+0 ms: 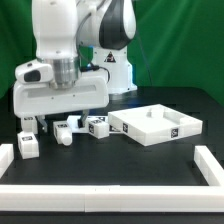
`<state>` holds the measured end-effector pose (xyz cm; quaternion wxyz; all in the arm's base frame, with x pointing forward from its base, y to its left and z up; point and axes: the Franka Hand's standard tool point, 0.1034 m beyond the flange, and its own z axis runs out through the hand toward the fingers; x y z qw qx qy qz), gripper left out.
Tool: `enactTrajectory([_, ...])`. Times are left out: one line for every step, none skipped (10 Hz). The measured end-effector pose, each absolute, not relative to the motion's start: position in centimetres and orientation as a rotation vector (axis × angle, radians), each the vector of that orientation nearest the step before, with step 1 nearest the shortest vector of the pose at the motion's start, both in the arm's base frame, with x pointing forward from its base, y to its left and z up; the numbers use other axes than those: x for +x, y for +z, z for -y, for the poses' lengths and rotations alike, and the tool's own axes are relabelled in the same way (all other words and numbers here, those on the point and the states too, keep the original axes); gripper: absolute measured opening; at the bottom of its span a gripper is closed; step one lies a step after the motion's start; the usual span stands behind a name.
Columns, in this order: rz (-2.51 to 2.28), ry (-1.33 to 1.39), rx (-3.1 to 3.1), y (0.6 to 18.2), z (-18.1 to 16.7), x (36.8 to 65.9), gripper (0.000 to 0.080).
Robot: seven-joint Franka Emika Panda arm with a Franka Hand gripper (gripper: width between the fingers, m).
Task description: Assemble one leg
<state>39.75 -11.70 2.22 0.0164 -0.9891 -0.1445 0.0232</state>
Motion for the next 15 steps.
enactTrajectory([0.463,0.064,-3.062,3.6,10.8,39.7,0.0643])
enactTrajectory([0.521,0.024,-3.056,5.0,9.7,40.0,0.0643])
enactTrajectory([0.598,-0.020,-3.043,6.4,7.7,40.4,0.0648])
enactTrajectory([0.584,-0.019,-3.035,6.3,6.0,40.3,0.0648])
enactTrajectory([0.572,0.000,-3.033,5.8,5.8,40.1,0.0649])
enactTrajectory([0.568,-0.003,-3.036,5.9,6.0,40.2,0.0649])
enactTrajectory([0.569,-0.002,-3.035,5.8,6.0,40.1,0.0649])
enactTrajectory([0.569,0.000,-3.035,5.8,6.0,40.1,0.0649])
enactTrajectory([0.534,-0.025,-3.058,6.0,5.3,40.3,0.0649])
enactTrajectory([0.617,-0.084,-3.068,6.6,2.1,40.5,0.0649])
enactTrajectory([0.791,-0.128,-3.043,6.6,-0.9,40.6,0.0649])
enactTrajectory([0.840,-0.155,-3.035,5.8,-2.1,40.6,0.0649])
enactTrajectory([0.870,-0.175,-3.030,4.3,-3.2,40.2,0.0649])
enactTrajectory([0.901,-0.177,-3.022,3.1,-4.1,39.8,0.0649])
enactTrajectory([0.902,-0.172,-3.024,2.9,-3.7,39.6,0.0649])
